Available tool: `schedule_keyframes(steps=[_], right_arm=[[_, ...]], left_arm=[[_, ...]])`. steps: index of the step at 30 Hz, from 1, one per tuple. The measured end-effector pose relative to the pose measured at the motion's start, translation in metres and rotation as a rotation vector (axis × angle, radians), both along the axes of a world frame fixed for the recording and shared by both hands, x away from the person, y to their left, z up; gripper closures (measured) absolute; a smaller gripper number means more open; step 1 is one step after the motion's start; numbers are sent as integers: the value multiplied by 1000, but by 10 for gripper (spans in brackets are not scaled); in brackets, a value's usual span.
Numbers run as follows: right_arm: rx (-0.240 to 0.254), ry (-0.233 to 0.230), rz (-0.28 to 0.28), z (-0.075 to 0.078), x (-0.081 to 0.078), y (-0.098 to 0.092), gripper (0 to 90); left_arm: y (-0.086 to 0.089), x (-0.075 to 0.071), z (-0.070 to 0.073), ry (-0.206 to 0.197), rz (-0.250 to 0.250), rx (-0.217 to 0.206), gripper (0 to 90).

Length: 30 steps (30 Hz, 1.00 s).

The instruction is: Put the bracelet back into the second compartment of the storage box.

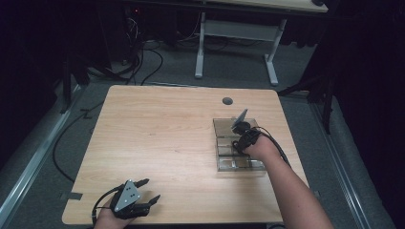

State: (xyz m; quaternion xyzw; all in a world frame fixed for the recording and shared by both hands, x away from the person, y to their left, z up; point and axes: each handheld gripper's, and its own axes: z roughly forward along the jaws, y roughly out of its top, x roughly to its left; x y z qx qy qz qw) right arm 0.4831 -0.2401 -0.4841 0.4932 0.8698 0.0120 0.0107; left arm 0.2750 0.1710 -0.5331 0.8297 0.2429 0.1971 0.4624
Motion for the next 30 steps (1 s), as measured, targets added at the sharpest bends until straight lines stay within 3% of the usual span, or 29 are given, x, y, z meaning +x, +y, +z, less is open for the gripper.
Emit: schedule_keyframes(steps=[7, 9, 12, 18, 21, 30], right_arm=[[17, -11, 26, 1, 1, 0, 630], [17, -12, 2, 5, -1, 1, 619], [29, -33, 22, 12, -1, -1, 604], [34, -63, -7, 33, -5, -1, 594], [39, -86, 7, 42, -5, -1, 592], [43, -92, 11, 47, -9, -3, 592]], left_arm=[[0, 0, 0, 3, 0, 0, 324], [0, 0, 0, 2, 0, 1, 324], [0, 0, 0, 2, 0, 2, 324], [0, 0, 0, 2, 2, 4, 324], [0, 0, 0, 0, 2, 5, 324], [0, 0, 0, 0, 1, 3, 324]])
